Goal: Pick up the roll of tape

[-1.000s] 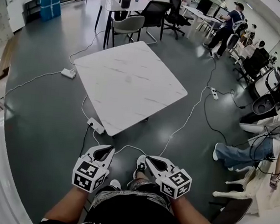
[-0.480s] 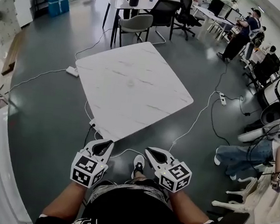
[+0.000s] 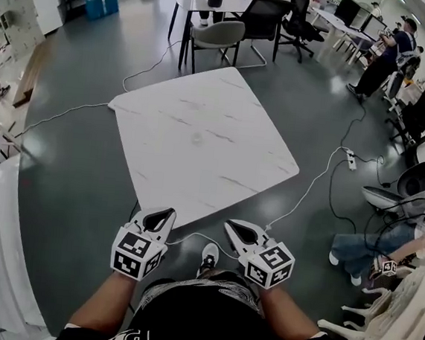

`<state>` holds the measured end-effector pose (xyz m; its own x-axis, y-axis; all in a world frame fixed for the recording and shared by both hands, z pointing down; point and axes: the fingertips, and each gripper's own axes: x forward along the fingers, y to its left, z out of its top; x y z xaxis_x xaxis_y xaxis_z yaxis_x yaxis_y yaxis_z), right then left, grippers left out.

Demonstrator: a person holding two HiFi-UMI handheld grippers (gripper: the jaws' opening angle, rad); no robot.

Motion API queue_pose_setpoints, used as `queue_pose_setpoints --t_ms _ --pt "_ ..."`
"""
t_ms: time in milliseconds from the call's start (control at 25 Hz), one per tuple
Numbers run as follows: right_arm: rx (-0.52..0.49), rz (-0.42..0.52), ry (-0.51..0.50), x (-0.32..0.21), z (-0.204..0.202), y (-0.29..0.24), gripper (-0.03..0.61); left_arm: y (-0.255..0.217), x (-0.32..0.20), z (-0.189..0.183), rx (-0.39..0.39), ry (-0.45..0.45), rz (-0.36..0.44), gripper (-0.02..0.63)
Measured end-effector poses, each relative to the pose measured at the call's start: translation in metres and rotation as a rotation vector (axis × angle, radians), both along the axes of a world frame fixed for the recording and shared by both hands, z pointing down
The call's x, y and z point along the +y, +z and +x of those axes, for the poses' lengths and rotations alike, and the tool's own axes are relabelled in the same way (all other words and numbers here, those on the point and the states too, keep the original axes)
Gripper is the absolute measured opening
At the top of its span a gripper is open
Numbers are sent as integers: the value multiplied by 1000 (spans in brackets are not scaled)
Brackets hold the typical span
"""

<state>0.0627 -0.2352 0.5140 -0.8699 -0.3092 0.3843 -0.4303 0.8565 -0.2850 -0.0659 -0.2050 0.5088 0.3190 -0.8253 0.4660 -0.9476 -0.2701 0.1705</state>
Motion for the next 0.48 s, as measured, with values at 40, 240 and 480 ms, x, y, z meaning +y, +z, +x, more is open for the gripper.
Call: queue_pose_setpoints --t_ms 40,240,480 --pt "-2 -4 -7 -8 2 1 5 -1 -8 3 -3 -7 -1 20" --pt "-18 -29 -62 -42 2 5 5 -2 -36 8 -20 -62 -14 20" --pt "-37 -38 -128 -73 -7 6 5 2 -60 -1 -46 -129 -40 20"
